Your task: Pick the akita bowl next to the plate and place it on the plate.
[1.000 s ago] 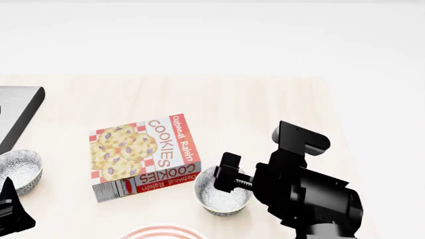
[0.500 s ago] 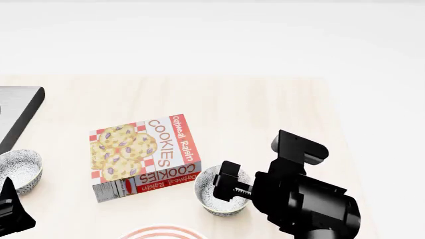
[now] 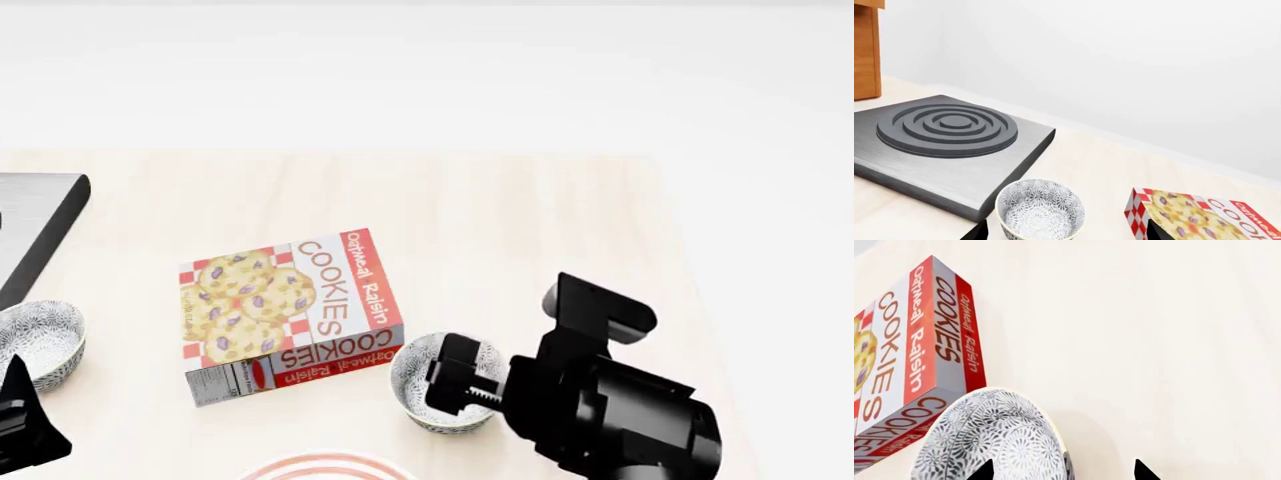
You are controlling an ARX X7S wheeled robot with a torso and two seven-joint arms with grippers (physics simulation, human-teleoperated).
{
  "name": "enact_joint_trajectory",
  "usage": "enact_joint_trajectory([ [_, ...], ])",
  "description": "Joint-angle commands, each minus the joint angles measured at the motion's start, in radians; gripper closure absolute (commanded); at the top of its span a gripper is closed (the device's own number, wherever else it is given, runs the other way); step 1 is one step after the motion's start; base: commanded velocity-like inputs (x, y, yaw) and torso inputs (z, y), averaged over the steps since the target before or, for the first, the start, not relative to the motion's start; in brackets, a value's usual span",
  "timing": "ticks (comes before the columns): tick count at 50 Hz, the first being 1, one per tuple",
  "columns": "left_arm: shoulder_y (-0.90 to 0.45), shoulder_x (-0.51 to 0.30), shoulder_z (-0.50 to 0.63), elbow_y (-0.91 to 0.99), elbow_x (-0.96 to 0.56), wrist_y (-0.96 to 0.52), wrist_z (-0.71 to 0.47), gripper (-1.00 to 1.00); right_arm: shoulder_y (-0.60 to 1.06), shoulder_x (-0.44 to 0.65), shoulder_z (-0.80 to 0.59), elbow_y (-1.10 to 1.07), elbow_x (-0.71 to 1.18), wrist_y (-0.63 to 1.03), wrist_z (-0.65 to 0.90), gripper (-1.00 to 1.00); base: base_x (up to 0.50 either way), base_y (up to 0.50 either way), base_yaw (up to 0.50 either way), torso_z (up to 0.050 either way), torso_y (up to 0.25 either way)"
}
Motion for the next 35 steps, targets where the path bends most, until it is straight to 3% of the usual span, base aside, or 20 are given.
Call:
enact_joint_trajectory([
  [1,0.002,-0.003,0.005,0.005,0.001,0.001,-0.005,-1.00,-0.006,-0.003,0.034,0.000,-0.034,0.011,-0.008,-1.00,0.00,0.00,0.00,0.000,0.000],
  [23,-0.003,-0.005,0.012,-0.016,-0.002,0.015,0.000,-1.00,-0.018,-0.009,0.052,0.000,-0.076,0.024,-0.030,-1.00,0.00,0.00,0.00,0.000,0.000],
  [24,-0.002,-0.005,0.012,-0.015,-0.003,0.014,-0.001,-1.00,-0.017,-0.009,0.054,0.000,-0.078,0.007,-0.017,1.00,0.00,0.00,0.00,0.000,0.000],
  [35,0.004,-0.010,0.013,-0.002,-0.008,0.010,-0.006,-1.00,-0.014,-0.009,0.046,0.000,-0.086,-0.015,-0.014,1.00,0.00,0.00,0.00,0.000,0.000],
])
